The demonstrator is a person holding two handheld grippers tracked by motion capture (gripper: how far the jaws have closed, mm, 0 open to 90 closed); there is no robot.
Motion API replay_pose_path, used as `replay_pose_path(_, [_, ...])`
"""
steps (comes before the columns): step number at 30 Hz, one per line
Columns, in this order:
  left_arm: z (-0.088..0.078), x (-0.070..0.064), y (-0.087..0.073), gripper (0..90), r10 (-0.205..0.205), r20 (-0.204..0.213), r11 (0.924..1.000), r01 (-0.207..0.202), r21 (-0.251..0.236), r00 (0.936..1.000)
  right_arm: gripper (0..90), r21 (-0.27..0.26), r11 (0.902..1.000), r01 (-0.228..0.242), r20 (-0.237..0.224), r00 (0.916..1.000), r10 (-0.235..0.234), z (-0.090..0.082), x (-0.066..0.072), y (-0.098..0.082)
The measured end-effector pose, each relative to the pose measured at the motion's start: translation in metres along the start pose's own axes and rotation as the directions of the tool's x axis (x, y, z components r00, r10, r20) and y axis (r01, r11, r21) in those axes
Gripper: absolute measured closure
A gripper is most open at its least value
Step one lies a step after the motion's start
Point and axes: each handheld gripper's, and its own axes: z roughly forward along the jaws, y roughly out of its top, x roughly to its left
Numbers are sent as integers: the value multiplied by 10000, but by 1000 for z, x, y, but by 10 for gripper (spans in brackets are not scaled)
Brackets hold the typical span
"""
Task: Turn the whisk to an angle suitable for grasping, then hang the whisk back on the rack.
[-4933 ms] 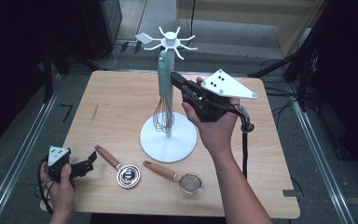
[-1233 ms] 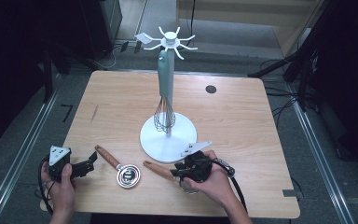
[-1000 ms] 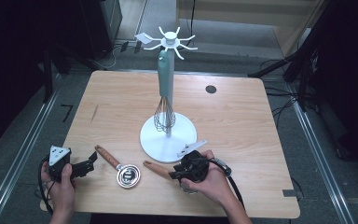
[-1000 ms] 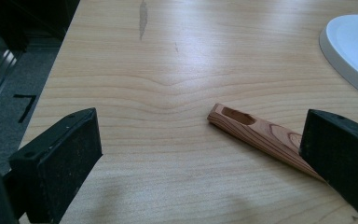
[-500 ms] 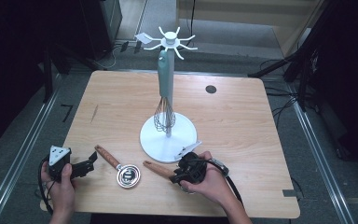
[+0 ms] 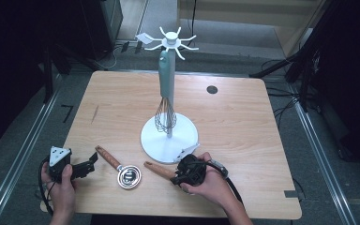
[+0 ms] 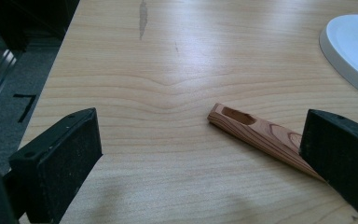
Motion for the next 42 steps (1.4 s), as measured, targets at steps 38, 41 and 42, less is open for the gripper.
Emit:
replay_pose_path(38, [1,0,1,0,-6,-2,10000,6,-14,10000,719,-1861,9813,484,129,9988,-468,-26,0,-8])
replay_pose_path(41, [1,0,1,0,-18,-5,10000,18,-16,10000,719,-2359,9708,426,114,9991,-411,-33,-1,-10])
replay_pose_path(42, [1,0,1,0,-19,-5,10000,19,-13,10000,719,-2495,9676,386,164,9992,-357,-35,-2,-11])
